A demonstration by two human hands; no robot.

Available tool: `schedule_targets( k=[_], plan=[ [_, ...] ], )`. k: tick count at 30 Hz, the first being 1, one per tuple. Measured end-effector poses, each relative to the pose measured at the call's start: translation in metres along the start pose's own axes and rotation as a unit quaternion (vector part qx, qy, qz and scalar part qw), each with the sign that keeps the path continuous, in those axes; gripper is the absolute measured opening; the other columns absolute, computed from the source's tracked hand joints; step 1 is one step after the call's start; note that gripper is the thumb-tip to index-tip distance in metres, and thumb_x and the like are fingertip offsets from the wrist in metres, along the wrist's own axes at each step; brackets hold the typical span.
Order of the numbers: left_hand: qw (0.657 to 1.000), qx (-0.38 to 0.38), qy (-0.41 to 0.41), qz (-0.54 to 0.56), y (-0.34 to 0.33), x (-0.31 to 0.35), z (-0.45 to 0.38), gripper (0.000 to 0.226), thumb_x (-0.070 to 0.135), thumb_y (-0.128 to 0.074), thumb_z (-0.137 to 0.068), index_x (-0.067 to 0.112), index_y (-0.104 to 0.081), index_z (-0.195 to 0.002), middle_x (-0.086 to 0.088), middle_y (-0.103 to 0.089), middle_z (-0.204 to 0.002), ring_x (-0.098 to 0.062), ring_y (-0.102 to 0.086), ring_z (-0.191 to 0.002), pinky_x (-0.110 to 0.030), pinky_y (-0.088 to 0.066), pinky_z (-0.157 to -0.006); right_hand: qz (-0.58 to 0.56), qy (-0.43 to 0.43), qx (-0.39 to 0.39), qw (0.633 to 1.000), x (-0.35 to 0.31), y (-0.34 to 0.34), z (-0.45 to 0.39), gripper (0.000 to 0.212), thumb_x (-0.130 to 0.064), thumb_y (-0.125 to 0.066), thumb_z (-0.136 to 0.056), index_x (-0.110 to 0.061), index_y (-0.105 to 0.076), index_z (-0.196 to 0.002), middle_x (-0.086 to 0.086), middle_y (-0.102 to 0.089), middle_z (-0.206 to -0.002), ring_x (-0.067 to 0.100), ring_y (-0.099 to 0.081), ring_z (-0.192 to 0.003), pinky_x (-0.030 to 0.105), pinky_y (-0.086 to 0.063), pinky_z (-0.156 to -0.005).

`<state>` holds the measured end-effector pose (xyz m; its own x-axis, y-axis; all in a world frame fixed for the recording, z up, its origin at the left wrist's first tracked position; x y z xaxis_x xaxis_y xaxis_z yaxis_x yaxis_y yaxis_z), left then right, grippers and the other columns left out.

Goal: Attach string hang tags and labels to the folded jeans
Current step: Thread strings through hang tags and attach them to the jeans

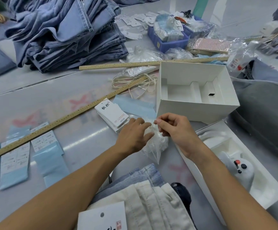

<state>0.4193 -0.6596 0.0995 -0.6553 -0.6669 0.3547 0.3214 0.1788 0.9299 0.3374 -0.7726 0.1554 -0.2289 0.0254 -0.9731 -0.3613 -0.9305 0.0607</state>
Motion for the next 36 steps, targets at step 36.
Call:
schedule_targets(
  k=[36],
  plan=[
    [0.970,-0.043,-0.093,0.221,0.139,0.095,0.094,0.012,0.023,-0.072,-0.094,0.019,-0.070,-0.105,0.005,-0.071,-0.096,-0.006,-0.064,-0.083,-0.027,-0.051,-0.079,-0.197,0.001,-0.065,0.978,-0.157,-0.008,0.138,0.013,-0.016,-0.071,-0.079,-0.009,-0.075,-0.089,0.010,-0.071,-0.078,0.011,-0.061,-0.057,0.020,-0.054,-0.056]
  ],
)
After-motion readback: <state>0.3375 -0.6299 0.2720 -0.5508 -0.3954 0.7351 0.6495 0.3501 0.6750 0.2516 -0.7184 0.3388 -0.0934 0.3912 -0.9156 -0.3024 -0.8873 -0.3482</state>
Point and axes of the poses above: each hand's wrist, its own z-axis away from the middle knuckle, its own y-axis out of the back of the hand, x = y × z, the point moved 7 cm from there along -z, towards the middle knuckle
